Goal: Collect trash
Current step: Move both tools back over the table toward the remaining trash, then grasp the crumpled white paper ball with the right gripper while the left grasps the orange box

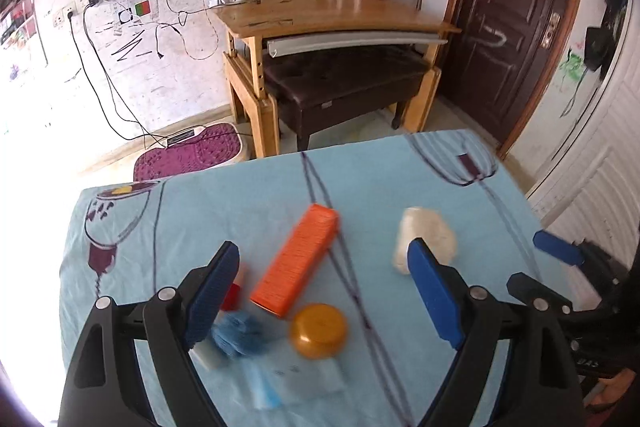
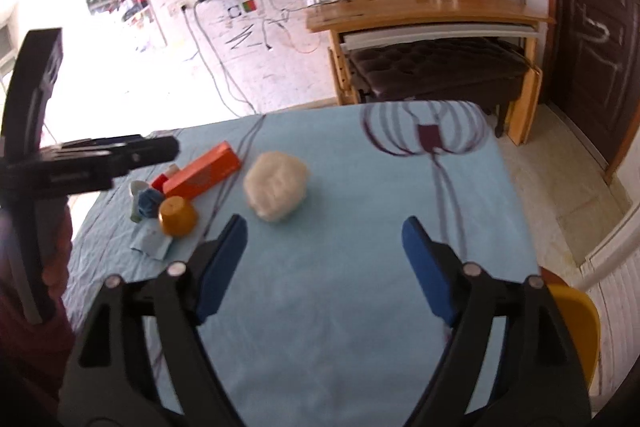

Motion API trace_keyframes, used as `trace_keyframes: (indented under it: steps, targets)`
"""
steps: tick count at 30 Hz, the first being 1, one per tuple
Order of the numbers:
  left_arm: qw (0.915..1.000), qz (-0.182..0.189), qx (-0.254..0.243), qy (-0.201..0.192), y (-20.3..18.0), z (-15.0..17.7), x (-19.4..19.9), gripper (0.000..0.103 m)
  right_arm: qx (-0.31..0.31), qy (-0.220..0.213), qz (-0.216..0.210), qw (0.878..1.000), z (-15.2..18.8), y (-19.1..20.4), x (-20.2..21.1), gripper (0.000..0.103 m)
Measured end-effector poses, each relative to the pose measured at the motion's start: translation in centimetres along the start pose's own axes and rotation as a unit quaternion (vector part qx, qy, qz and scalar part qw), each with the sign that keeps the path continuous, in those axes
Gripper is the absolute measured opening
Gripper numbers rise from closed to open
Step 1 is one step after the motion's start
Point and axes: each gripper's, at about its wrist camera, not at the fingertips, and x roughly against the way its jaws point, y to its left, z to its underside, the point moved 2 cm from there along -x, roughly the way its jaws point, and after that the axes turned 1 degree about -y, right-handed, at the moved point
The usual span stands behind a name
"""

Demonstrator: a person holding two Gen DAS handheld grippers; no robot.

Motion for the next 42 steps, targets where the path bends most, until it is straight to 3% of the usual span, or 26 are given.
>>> trace_keyframes:
  steps: [12, 24, 40, 42]
  targets:
    - [0.9982, 0.022, -0.021, 0.052, 2.1, -0.9, -4.3, 0.081, 0.019, 0.039, -0.001, 0.999, -1.9, 2.9, -5.2, 0.077]
    - [0.9973, 0.033, -0.013, 0.064, 2.6, -1.1, -6.6, 0.081, 0.031, 0.062, 0.004, 0.998, -2.4, 3.2, -7.7, 0.081]
    - [0.9972, -0.005, -0.046, 0.059, 1.6, -0.3, -8.1, 0.081, 0.049, 0.078, 0.016, 0.996, -2.4, 3.4, -10.1, 0.083]
    - [0.9969, -0.016, -0.051, 0.057, 1.4, 0.0, -8.3, 0.075, 0.056, 0.080, 0.029, 0.995, -2.5, 3.4, -10.2, 0.083]
